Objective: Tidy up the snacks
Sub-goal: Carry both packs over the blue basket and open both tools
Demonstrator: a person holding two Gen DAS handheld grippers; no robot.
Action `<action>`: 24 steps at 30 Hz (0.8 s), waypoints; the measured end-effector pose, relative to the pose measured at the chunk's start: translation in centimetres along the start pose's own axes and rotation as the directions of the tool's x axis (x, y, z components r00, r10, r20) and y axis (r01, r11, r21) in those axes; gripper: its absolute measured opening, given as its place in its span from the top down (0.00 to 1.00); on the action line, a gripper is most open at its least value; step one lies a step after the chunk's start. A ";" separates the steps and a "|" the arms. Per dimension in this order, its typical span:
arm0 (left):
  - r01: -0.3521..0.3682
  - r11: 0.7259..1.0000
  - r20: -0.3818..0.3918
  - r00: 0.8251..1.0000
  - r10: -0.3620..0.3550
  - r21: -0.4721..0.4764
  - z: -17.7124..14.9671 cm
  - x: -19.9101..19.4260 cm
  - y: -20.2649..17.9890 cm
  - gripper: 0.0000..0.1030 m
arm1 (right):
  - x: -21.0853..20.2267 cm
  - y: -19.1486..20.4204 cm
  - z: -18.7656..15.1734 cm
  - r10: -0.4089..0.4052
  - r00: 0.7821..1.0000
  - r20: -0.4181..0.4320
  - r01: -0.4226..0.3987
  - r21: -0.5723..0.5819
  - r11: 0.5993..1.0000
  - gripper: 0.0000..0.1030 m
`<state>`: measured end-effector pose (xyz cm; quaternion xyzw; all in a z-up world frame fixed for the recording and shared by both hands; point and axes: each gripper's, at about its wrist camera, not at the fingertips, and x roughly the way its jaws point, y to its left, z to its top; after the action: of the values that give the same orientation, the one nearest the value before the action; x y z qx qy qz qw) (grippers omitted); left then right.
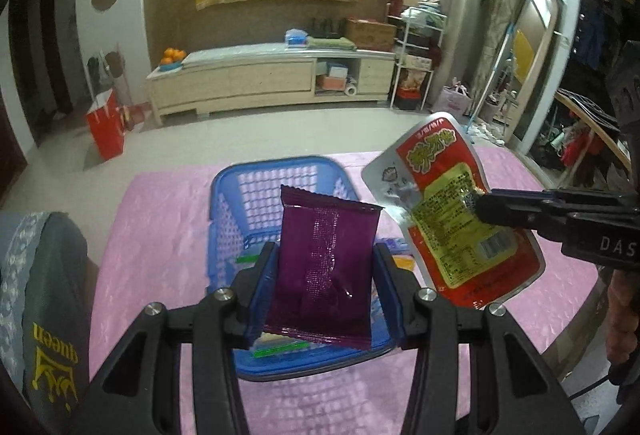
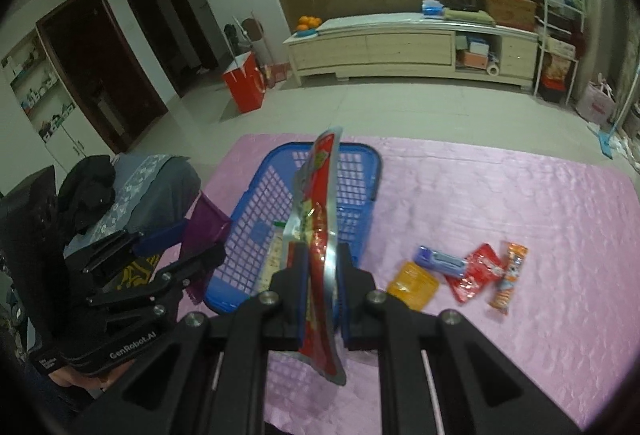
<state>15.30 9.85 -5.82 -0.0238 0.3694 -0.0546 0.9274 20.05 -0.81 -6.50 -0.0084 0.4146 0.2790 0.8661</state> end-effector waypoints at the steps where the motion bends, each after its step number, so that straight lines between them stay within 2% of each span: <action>1: 0.001 1.000 -0.005 1.000 -0.001 -0.008 -0.1 0.2 0.5 0.57 | 0.8 0.4 0.1 0.004 1.000 -0.010 -0.004 -0.005 1.000 0.84; 10: 0.003 0.998 -0.069 0.998 -0.007 -0.057 -1.3 3.6 3.8 0.57 | 5.3 1.6 0.4 -0.020 0.997 -0.075 0.018 -0.029 0.999 0.84; 20: -0.007 0.998 -0.127 0.992 -0.001 -0.065 -2.0 6.6 3.9 0.56 | 8.0 1.6 0.2 -0.018 0.991 -0.133 0.012 -0.047 0.999 0.83; 23: 0.002 0.997 -0.128 0.992 -0.012 -0.082 -2.0 6.6 4.1 0.45 | 7.8 1.2 0.2 -0.025 0.991 -0.131 0.020 -0.044 0.999 0.82; 24: 0.005 0.997 -0.122 0.992 -0.015 -0.083 -2.0 6.5 4.1 0.37 | 7.7 1.2 0.2 -0.029 0.991 -0.133 0.023 -0.048 0.999 0.81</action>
<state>18.95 13.12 -11.99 -0.0606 0.4272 -0.0450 0.9010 23.46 3.89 -11.68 -0.0526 0.4650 0.2762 0.8395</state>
